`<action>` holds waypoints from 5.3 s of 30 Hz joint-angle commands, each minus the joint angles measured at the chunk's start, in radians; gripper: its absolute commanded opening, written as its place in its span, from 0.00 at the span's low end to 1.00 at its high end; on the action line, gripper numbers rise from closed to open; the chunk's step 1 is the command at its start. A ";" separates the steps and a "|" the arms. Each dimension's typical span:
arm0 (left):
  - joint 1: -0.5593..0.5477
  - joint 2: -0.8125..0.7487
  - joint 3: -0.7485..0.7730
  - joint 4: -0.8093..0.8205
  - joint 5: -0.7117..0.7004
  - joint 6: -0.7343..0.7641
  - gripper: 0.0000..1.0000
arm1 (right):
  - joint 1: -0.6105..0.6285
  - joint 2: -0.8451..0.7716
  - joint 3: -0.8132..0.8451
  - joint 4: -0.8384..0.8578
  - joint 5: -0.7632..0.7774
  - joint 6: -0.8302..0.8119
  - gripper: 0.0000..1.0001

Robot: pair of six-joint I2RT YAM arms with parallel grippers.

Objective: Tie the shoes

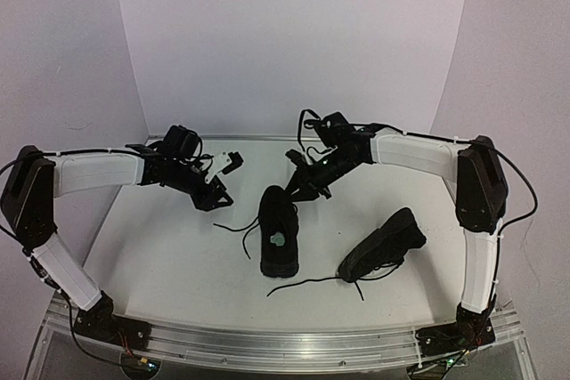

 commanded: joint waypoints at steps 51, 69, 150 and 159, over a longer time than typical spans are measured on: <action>-0.112 -0.134 0.172 -0.385 -0.193 -0.257 0.00 | 0.010 -0.041 -0.018 0.020 0.130 0.001 0.00; -0.305 -0.383 0.107 -0.811 -0.402 -0.731 0.00 | 0.010 -0.068 -0.039 0.023 0.172 -0.009 0.00; -0.190 -0.214 -0.112 0.117 -0.302 -0.802 0.61 | 0.102 0.086 0.332 -0.019 0.092 -0.063 0.42; -0.162 -0.178 -0.111 0.251 -0.097 -0.789 0.68 | 0.012 -0.004 0.175 -0.048 0.109 -0.086 0.41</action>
